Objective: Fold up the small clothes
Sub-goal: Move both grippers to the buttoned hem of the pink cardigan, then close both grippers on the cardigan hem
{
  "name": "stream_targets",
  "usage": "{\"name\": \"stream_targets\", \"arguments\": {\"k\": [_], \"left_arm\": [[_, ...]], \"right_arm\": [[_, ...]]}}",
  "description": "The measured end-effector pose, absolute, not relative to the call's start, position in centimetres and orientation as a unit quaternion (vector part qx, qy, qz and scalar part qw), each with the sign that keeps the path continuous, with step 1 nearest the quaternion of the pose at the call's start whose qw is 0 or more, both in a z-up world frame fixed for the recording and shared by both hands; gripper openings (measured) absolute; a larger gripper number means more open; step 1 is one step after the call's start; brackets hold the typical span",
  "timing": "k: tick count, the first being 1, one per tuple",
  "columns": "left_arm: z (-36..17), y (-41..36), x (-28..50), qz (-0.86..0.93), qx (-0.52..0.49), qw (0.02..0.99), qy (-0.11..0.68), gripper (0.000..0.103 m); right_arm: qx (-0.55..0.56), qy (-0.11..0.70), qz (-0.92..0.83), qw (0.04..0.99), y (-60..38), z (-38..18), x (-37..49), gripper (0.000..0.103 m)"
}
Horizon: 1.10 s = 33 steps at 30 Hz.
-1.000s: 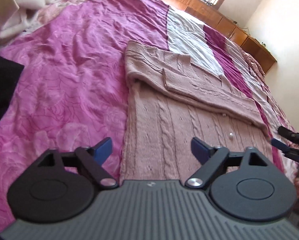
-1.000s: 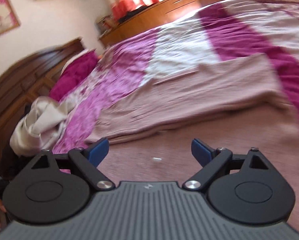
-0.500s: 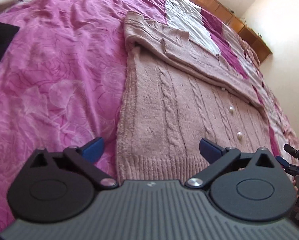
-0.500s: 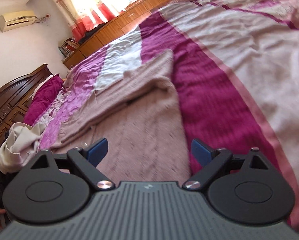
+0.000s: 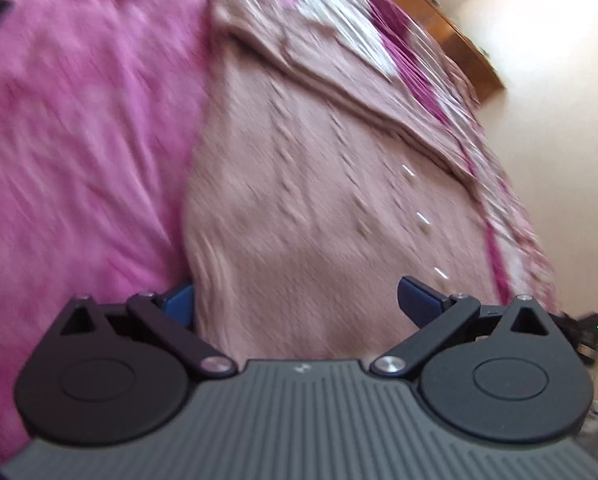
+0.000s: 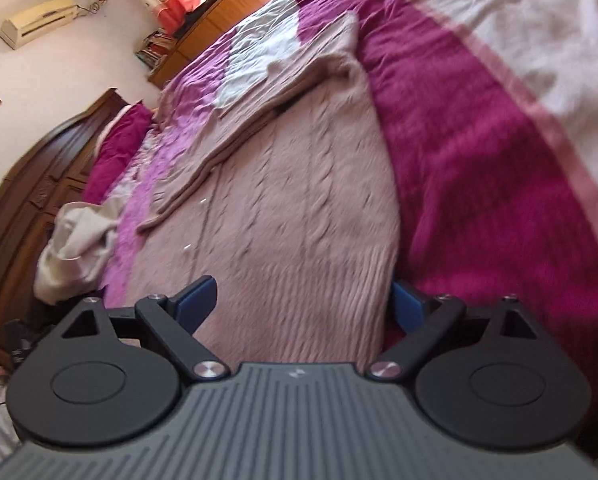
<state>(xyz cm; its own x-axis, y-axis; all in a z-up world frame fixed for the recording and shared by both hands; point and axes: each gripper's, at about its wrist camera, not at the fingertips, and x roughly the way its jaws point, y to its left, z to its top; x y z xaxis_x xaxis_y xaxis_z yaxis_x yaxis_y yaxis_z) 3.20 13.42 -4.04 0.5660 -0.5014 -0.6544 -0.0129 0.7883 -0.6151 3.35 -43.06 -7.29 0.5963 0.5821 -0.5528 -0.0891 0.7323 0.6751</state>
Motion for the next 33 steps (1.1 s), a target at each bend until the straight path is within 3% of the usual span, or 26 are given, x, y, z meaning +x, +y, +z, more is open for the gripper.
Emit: {"name": "stream_targets", "arguments": {"k": [9, 12, 14, 16, 20, 24, 25, 26, 27, 30, 33], "left_arm": [[-4.7, 14.2, 4.5, -0.129, -0.326, 0.853, 0.387, 0.099], [-5.0, 15.2, 4.1, -0.101, -0.341, 0.858, 0.371, 0.076], [-5.0, 15.8, 3.5, -0.083, -0.336, 0.858, 0.379, 0.049], [-5.1, 16.2, 3.2, -0.074, -0.348, 0.851, 0.387, 0.043], [-4.9, 15.5, 3.0, -0.095, -0.339, 0.846, 0.402, 0.049], [-5.1, 15.2, 2.7, -0.1, -0.33, 0.849, 0.401, 0.048], [-5.1, 15.5, 2.7, -0.098, -0.338, 0.846, 0.401, 0.042], [-5.2, 15.7, 2.7, -0.091, -0.34, 0.845, 0.403, 0.026], [-5.4, 15.9, 2.6, -0.082, -0.34, 0.844, 0.407, 0.016], [-5.4, 16.4, 2.4, -0.083, -0.358, 0.839, 0.402, 0.012], [-4.5, 16.7, 2.5, -0.1, -0.397, 0.831, 0.376, 0.011]], "right_arm": [[0.343, 0.402, 0.213, 0.822, -42.5, -7.5, 2.6, 0.095], [0.355, 0.398, 0.213, 0.819, -42.3, -7.7, 3.6, 0.095], [0.35, 0.403, 0.213, 0.818, -41.9, -7.7, 4.0, 0.094], [0.342, 0.408, 0.224, 0.816, -41.7, -7.7, 4.1, 0.091], [0.365, 0.418, 0.233, 0.799, -41.9, -8.3, 4.0, 0.068], [0.397, 0.423, 0.217, 0.785, -42.8, -9.1, 4.0, 0.054], [0.4, 0.423, 0.213, 0.784, -42.9, -9.2, 4.0, 0.052], [0.401, 0.423, 0.21, 0.785, -43.0, -9.3, 3.9, 0.045], [0.403, 0.421, 0.206, 0.787, -43.1, -9.2, 3.8, 0.032], [0.422, 0.401, 0.2, 0.788, -43.8, -9.1, 3.5, 0.013], [0.44, 0.369, 0.195, 0.795, -44.5, -8.5, 3.2, 0.01]]}}
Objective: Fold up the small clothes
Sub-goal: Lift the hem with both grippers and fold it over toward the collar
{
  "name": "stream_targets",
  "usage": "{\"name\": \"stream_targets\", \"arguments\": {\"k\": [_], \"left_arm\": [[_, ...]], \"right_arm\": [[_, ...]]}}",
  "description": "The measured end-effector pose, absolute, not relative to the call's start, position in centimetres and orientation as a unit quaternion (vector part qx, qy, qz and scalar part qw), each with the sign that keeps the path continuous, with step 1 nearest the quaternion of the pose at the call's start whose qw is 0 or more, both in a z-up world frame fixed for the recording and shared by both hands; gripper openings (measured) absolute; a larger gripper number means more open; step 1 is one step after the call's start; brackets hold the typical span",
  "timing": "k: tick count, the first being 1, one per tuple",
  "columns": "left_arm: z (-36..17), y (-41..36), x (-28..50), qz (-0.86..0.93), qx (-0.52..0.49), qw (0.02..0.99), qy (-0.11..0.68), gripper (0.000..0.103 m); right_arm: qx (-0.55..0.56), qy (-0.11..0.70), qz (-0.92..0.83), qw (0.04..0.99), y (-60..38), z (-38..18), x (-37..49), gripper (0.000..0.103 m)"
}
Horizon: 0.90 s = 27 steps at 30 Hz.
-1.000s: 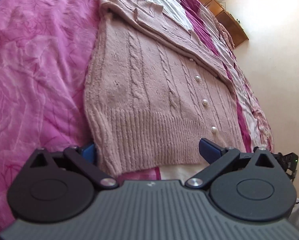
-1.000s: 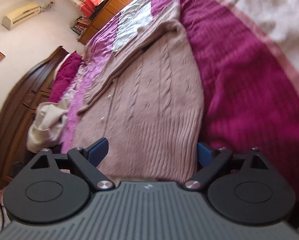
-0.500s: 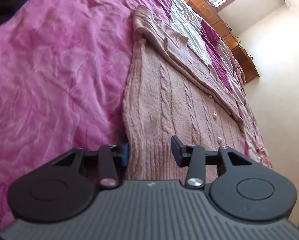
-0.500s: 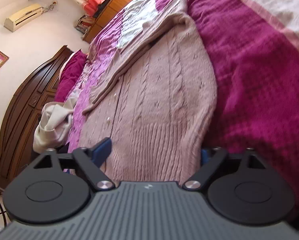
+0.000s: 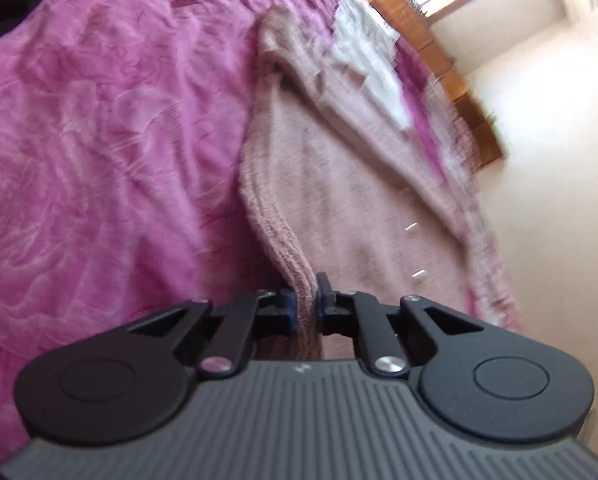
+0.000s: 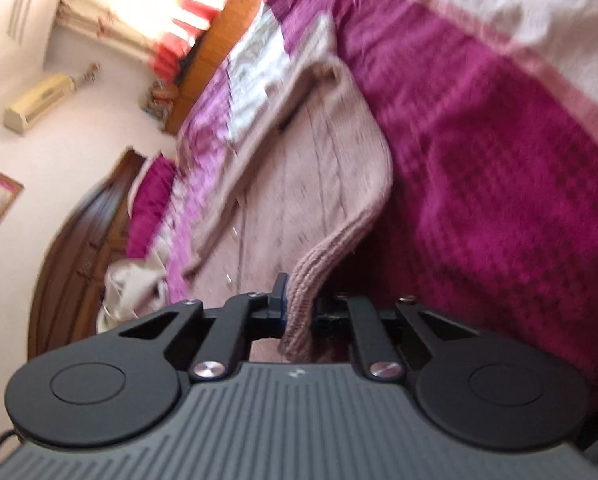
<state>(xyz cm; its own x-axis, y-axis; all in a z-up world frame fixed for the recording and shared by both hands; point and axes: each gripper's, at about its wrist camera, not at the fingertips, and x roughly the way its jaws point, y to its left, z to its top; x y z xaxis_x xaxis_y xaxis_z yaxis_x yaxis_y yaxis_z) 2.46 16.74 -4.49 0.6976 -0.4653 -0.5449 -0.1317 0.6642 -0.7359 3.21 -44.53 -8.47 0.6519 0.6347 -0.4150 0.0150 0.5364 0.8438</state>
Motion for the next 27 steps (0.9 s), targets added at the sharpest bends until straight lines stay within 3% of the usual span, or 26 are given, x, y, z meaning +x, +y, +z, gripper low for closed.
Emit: {"name": "stream_targets", "arguments": {"k": [10, 27], "left_arm": [[-0.9, 18.6, 1.9, -0.128, -0.495, 0.824, 0.246, 0.011], [3.6, 17.6, 9.8, -0.158, -0.502, 0.827, 0.197, 0.011]], "right_arm": [[0.462, 0.306, 0.215, 0.804, -45.1, -5.3, 5.1, 0.009], [0.448, 0.258, 0.26, 0.815, -42.7, 1.0, 14.3, 0.009]]}}
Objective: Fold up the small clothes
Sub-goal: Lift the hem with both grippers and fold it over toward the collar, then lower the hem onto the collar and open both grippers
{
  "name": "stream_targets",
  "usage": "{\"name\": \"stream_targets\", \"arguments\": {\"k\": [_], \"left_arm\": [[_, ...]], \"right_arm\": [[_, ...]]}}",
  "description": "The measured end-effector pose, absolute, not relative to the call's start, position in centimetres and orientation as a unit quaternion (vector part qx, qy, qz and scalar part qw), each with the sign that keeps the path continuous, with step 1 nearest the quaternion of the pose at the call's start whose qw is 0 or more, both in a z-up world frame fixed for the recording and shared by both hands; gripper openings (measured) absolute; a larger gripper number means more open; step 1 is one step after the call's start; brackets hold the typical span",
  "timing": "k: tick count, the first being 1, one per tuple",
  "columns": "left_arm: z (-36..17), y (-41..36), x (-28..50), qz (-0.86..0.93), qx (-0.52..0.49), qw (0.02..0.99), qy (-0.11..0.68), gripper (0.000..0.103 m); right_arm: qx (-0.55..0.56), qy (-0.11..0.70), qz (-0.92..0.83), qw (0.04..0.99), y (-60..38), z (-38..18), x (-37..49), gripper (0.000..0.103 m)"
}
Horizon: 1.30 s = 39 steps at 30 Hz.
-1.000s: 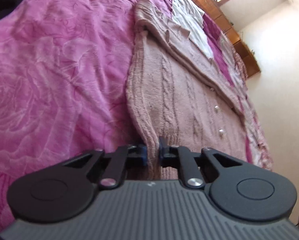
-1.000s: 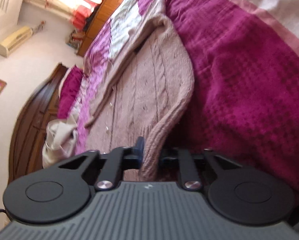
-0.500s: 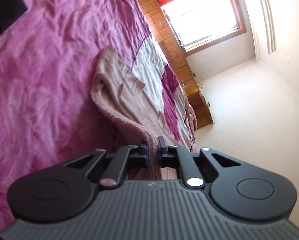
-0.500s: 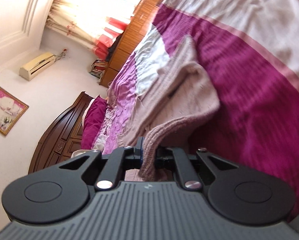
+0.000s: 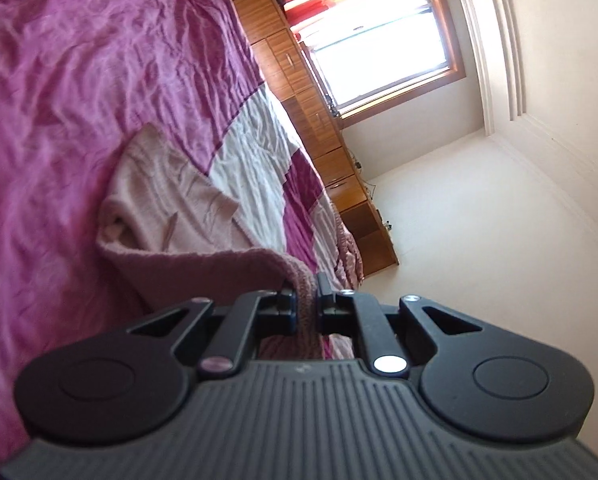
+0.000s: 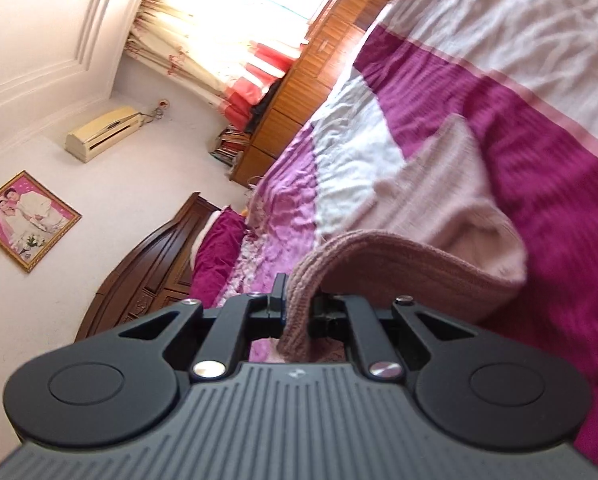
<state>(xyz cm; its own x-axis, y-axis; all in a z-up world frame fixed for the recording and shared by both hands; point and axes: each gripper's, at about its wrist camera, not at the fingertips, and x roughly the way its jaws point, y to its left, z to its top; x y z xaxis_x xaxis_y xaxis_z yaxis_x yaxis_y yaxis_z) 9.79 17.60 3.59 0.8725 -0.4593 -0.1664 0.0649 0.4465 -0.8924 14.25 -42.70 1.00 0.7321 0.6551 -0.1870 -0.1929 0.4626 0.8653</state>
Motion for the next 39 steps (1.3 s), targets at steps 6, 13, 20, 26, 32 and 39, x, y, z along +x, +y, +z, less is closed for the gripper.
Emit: {"name": "stream_targets", "arguments": {"k": [6, 13, 20, 26, 32, 39], "left_arm": [[5.4, 18.5, 13.9, -0.172, -0.485, 0.839, 0.179, 0.011], [5.3, 19.5, 20.9, -0.178, -0.479, 0.842, 0.172, 0.011], [3.7, 19.2, 27.9, -0.172, -0.462, 0.85, 0.185, 0.011], [-0.7, 20.4, 30.6, -0.136, -0.481, 0.845, 0.19, 0.011], [-5.5, 21.0, 30.8, -0.082, -0.469, 0.845, 0.242, 0.014], [-5.5, 21.8, 27.4, -0.055, -0.466, 0.849, 0.241, 0.048]], "right_arm": [[0.455, 0.236, 0.274, 0.814, -41.8, 3.3, 19.1, 0.009], [0.489, 0.216, 0.262, 0.803, -42.2, 2.9, 26.1, 0.009], [0.486, 0.235, 0.241, 0.806, -42.1, 1.0, 34.3, 0.009], [0.468, 0.259, 0.225, 0.815, -40.8, -2.4, 39.1, 0.009], [0.458, 0.301, 0.16, 0.821, -40.5, -7.8, 39.5, 0.01], [0.455, 0.264, 0.132, 0.84, -39.9, -8.2, 36.7, 0.084]]}}
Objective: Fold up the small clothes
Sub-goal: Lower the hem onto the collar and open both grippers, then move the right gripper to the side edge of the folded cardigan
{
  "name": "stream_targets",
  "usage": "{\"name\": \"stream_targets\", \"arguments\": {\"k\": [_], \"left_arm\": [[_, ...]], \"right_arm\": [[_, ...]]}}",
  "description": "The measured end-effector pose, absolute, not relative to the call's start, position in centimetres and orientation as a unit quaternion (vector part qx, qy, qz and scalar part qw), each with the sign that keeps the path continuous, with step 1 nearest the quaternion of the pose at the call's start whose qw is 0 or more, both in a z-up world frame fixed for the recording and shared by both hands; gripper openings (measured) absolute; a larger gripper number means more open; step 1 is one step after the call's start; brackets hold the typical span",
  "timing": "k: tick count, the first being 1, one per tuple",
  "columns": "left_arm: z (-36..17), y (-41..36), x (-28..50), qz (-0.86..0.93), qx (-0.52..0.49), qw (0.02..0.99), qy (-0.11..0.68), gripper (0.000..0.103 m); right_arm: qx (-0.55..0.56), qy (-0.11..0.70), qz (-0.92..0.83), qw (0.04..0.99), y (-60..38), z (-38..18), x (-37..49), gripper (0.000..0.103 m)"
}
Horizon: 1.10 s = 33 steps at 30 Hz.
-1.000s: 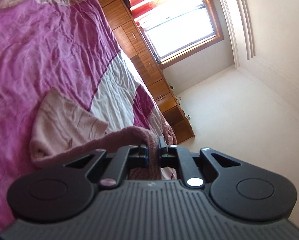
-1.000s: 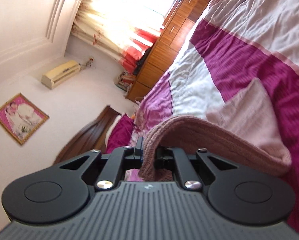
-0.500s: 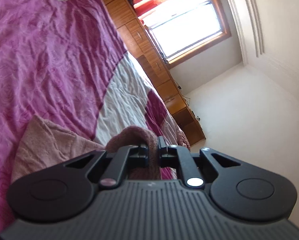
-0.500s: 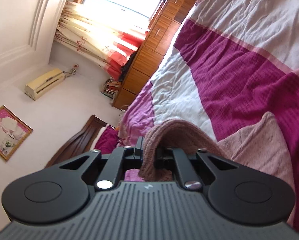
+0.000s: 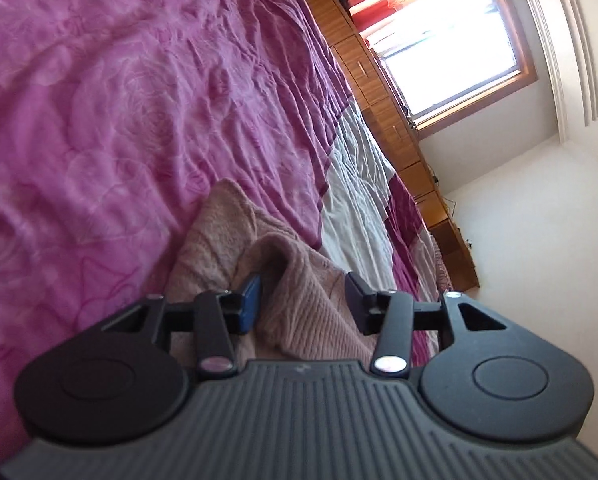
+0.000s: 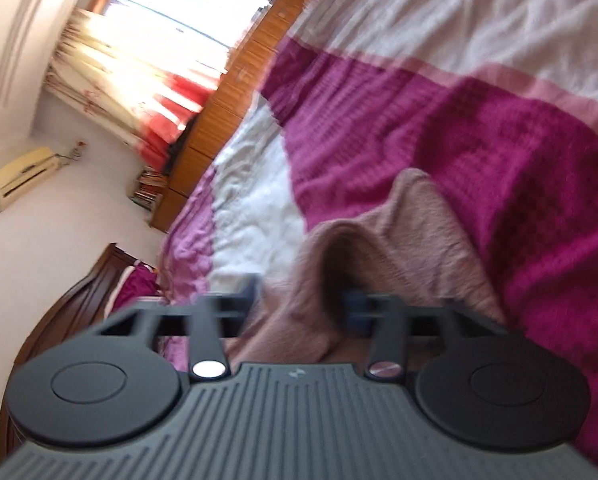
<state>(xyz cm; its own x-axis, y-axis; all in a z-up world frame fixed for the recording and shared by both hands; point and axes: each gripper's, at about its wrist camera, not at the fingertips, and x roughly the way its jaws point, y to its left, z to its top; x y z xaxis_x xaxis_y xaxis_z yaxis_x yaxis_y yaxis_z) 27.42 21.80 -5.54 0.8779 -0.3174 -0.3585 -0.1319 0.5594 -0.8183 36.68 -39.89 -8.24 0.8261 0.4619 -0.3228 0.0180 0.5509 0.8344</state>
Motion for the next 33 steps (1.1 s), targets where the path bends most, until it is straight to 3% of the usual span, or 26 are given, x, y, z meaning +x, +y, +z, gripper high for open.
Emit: {"name": "stream_targets", "arguments": {"k": [2, 9, 10, 11, 13, 15, 17, 22, 33], "left_arm": [[-4.6, 21.4, 25.9, -0.045, -0.441, 0.863, 0.242, 0.052], [-0.2, 16.1, 23.9, -0.057, -0.281, 0.918, 0.273, 0.05], [0.4, 14.7, 24.0, -0.057, -0.239, 0.928, 0.279, 0.041], [0.7, 13.3, 24.1, -0.059, -0.2, 0.934, 0.288, 0.026], [0.7, 10.9, 24.8, -0.066, -0.152, 0.936, 0.312, 0.018], [0.1, 9.5, 25.8, -0.077, -0.143, 0.931, 0.327, 0.015], [-0.8, 8.5, 27.2, -0.071, -0.135, 0.924, 0.349, 0.015], [-2.8, 7.6, 29.7, -0.065, -0.116, 0.922, 0.365, 0.015], [-2.1, 8.4, 36.9, -0.031, -0.072, 0.938, 0.339, 0.016]], "right_arm": [[0.44, 0.259, 0.126, 0.851, -39.3, -6.8, 35.2, 0.093], [0.375, 0.271, 0.133, 0.876, -37.4, -3.6, 30.6, 0.093], [0.355, 0.268, 0.132, 0.886, -36.8, -3.1, 29.9, 0.092], [0.335, 0.267, 0.139, 0.893, -36.0, -2.8, 29.5, 0.09], [0.297, 0.266, 0.174, 0.9, -34.2, -2.2, 28.7, 0.071], [0.241, 0.279, 0.193, 0.909, -32.1, -1.8, 28.5, 0.03], [0.165, 0.294, 0.192, 0.922, -29.5, -1.8, 28.9, 0.023], [0.009, 0.334, 0.181, 0.925, -24.3, -3.6, 30.9, 0.022], [0.053, 0.315, 0.162, 0.934, -24.3, -4.0, 40.4, 0.022]]}}
